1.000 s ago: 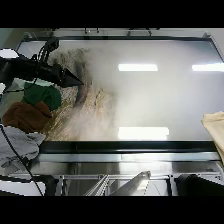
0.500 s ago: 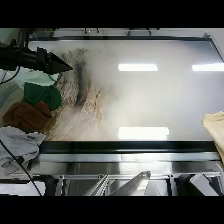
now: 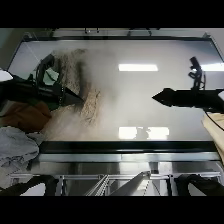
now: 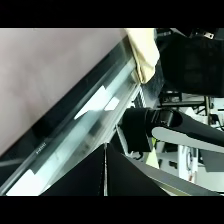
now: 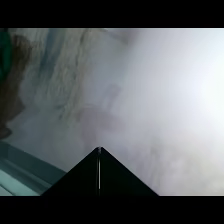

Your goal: Fold the shirts.

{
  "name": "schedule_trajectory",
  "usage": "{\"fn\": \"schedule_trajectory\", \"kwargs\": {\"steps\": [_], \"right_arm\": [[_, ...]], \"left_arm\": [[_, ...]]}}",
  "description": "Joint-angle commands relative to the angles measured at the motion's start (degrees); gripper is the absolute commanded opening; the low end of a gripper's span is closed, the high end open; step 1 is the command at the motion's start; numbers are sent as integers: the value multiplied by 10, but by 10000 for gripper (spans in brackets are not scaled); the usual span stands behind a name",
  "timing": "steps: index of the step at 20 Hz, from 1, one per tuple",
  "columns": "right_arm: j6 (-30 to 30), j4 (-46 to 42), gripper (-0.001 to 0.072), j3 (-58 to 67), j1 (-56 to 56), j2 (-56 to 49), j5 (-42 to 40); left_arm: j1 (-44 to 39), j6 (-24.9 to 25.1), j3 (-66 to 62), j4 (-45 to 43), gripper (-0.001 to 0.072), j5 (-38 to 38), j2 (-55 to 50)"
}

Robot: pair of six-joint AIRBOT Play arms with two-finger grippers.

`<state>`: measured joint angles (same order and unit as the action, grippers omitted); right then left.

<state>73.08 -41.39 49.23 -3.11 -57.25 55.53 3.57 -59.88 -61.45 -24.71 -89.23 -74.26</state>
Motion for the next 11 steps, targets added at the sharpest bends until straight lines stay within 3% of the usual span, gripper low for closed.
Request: {"fn": "schedule_trajectory", "kwargs": {"steps": [1, 4, 11], "right_arm": [[11, -4, 27, -5, -63, -18, -28], [21, 7, 27, -5, -63, -18, 16], [21, 6, 27, -5, -63, -18, 15]], "left_arm": [[-8, 5, 52, -7, 0, 18, 17], [-8, 5, 51, -7, -1, 28, 18], [-8, 3, 51, -7, -1, 26, 18]]}}
